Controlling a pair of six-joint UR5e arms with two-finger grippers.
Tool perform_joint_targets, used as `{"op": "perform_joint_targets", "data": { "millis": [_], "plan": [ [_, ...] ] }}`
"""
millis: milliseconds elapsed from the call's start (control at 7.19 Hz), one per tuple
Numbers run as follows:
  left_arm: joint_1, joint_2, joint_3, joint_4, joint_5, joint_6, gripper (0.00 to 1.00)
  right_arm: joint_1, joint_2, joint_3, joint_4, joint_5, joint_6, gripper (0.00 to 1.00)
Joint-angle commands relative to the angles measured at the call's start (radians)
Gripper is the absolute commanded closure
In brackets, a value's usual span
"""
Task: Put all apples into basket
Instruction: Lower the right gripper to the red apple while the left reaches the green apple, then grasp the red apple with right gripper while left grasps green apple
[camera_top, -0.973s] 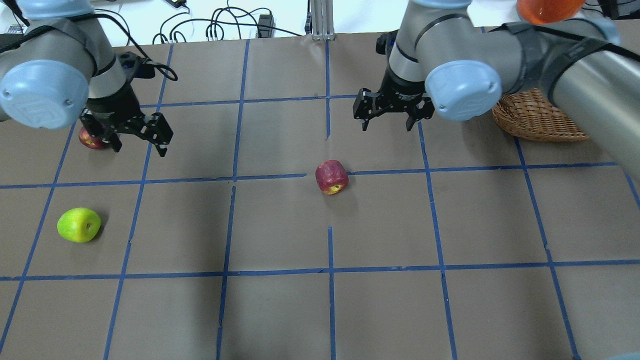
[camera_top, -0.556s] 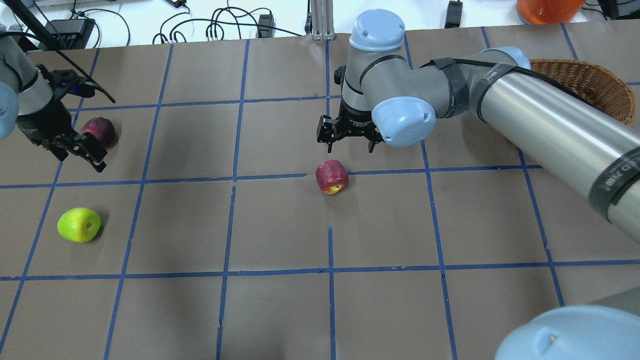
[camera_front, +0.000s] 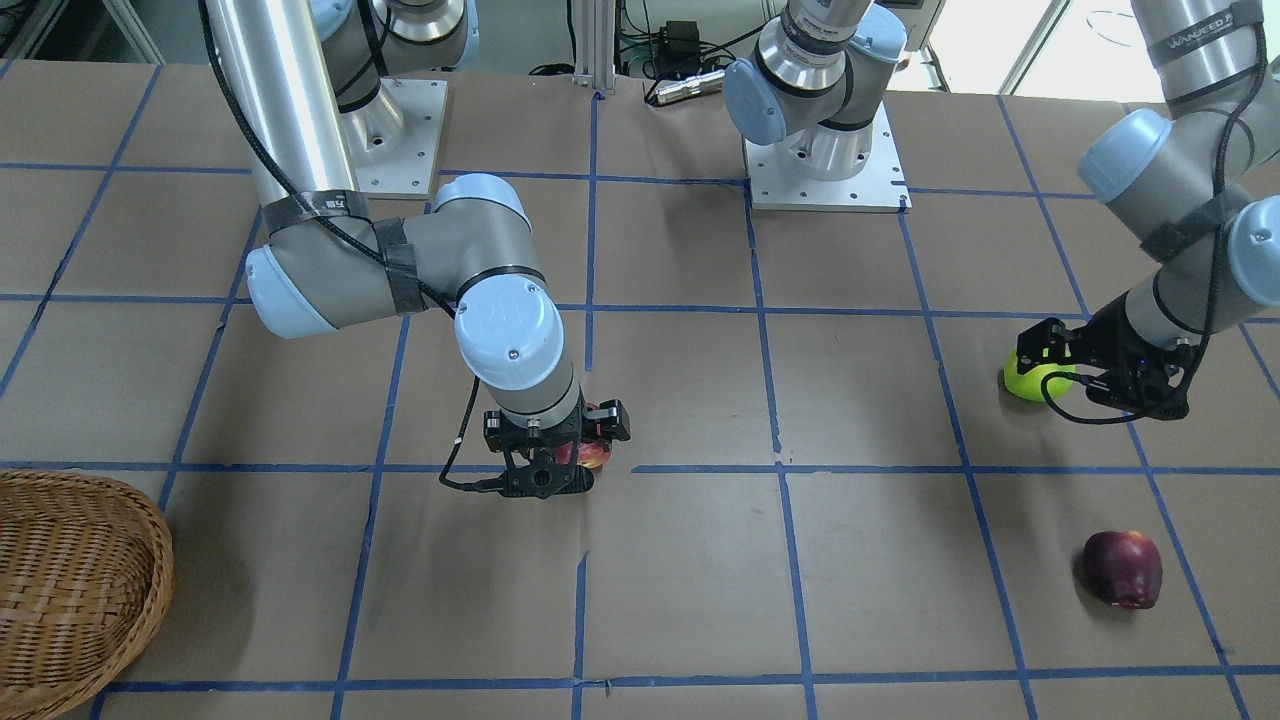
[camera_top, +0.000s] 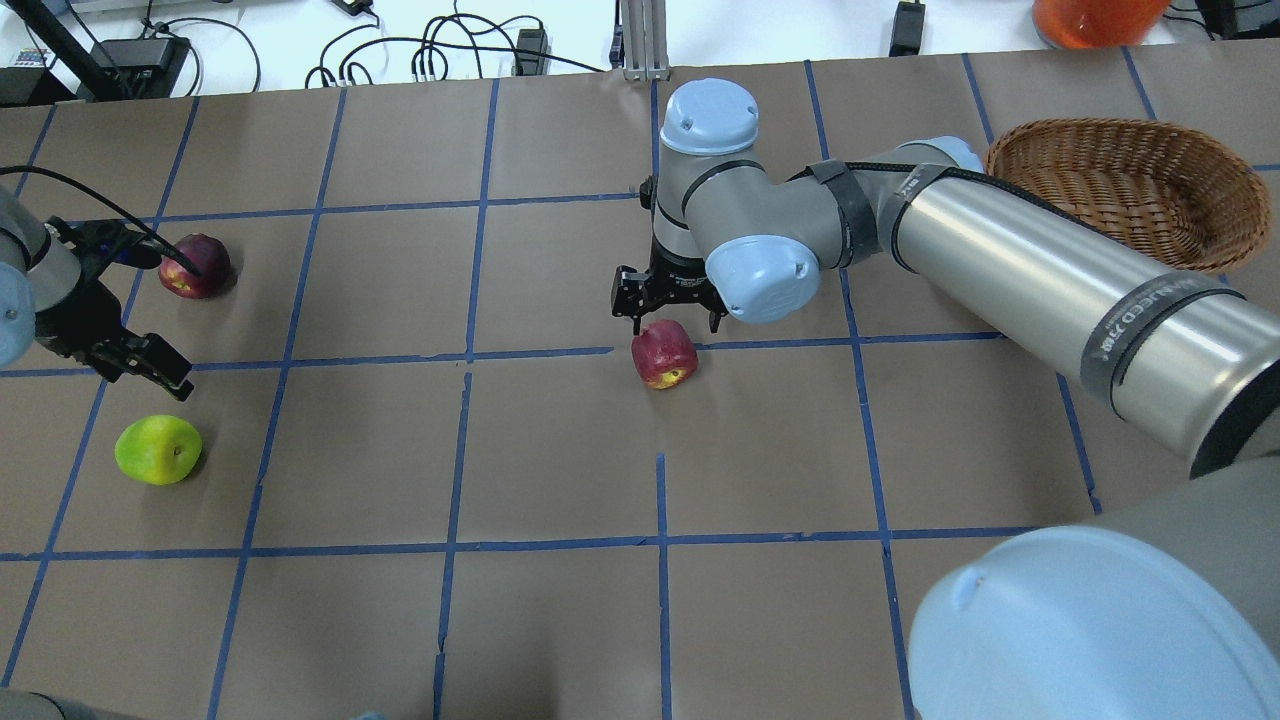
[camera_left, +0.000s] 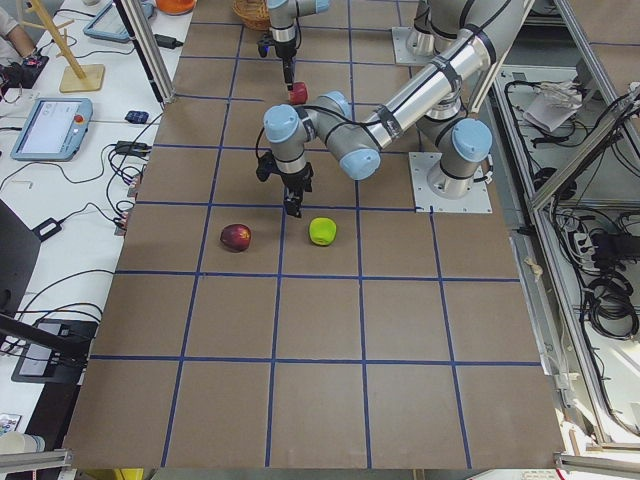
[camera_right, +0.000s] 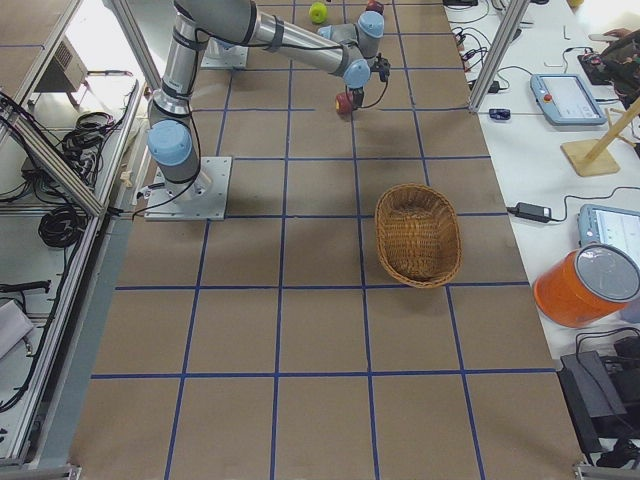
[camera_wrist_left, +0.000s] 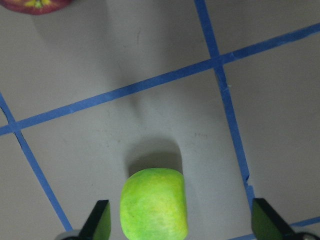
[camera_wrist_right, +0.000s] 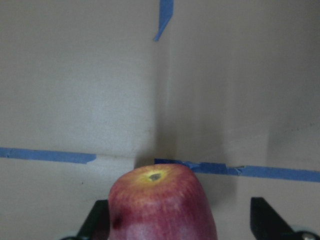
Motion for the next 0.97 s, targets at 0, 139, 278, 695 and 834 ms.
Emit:
{"op": "perform_joint_targets", "data": {
  "millis": [0, 139, 278, 695, 834],
  "plan": [
    [0.041, -0.027, -0.028, 0.061, 0.005, 0.001, 0.0, 0.012, 0.013, -0.001, 0.002, 0.023, -0.002, 0.0],
    [0.084, -0.041, -0.041, 0.06, -0.004, -0.002, 0.0, 0.017, 0.018, 0.001, 0.005, 0.022, 0.001, 0.0],
    [0.086, -0.053, -0.076, 0.078, -0.001, -0.005, 0.0, 0.027, 0.024, 0.001, 0.001, 0.022, 0.003, 0.0],
    [0.086, -0.088, -0.094, 0.126, 0.023, -0.002, 0.0, 0.041, 0.052, 0.004, -0.007, 0.003, 0.008, 0.0],
    [0.086, -0.09, -0.094, 0.129, 0.021, -0.004, 0.13, 0.041, 0.052, 0.016, -0.01, 0.003, 0.018, 0.08]
  ]
}}
